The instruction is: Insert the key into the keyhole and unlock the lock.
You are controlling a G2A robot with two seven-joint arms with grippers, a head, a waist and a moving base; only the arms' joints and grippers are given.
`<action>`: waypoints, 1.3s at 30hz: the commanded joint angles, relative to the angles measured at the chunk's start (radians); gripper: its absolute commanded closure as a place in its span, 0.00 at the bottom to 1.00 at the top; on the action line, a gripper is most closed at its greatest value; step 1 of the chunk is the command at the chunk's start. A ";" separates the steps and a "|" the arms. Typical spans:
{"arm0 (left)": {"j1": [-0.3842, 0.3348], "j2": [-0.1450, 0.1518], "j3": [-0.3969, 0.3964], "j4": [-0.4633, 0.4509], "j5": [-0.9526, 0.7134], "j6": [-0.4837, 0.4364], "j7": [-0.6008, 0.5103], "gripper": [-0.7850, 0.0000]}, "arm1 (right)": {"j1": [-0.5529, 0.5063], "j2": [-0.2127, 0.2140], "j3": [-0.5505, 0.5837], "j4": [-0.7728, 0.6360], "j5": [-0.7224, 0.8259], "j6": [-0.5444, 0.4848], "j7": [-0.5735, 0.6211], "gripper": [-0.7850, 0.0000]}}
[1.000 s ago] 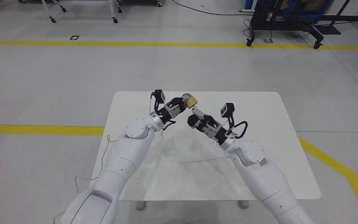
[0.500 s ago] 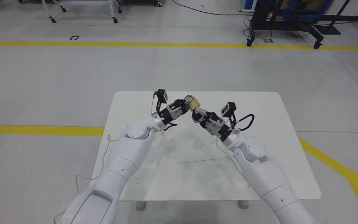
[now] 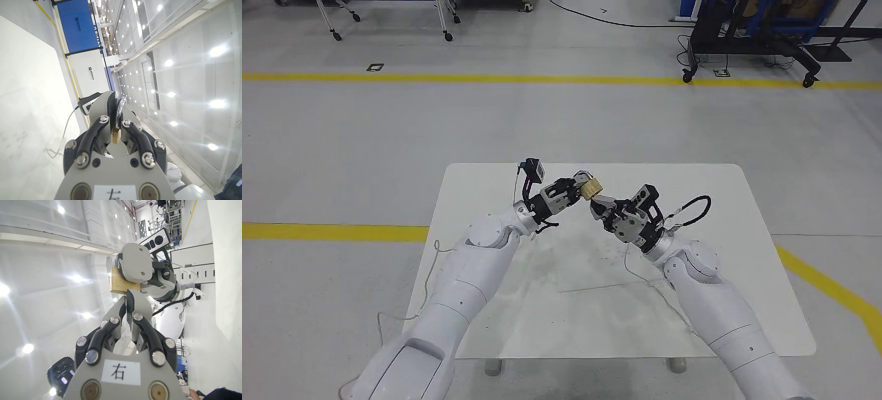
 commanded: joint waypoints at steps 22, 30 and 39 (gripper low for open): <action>-0.006 0.013 -0.022 -0.001 0.097 -0.031 0.075 1.00 | -0.062 0.035 0.132 -0.090 -0.308 -0.170 -0.026 0.00; -0.040 0.021 0.103 0.003 0.570 0.092 0.206 0.98 | -0.245 0.070 0.338 -0.313 -0.486 -0.255 -0.211 0.00; -0.078 -0.005 0.239 0.060 0.829 0.267 0.204 1.00 | -0.287 0.074 0.357 -0.392 -0.538 -0.247 -0.237 0.00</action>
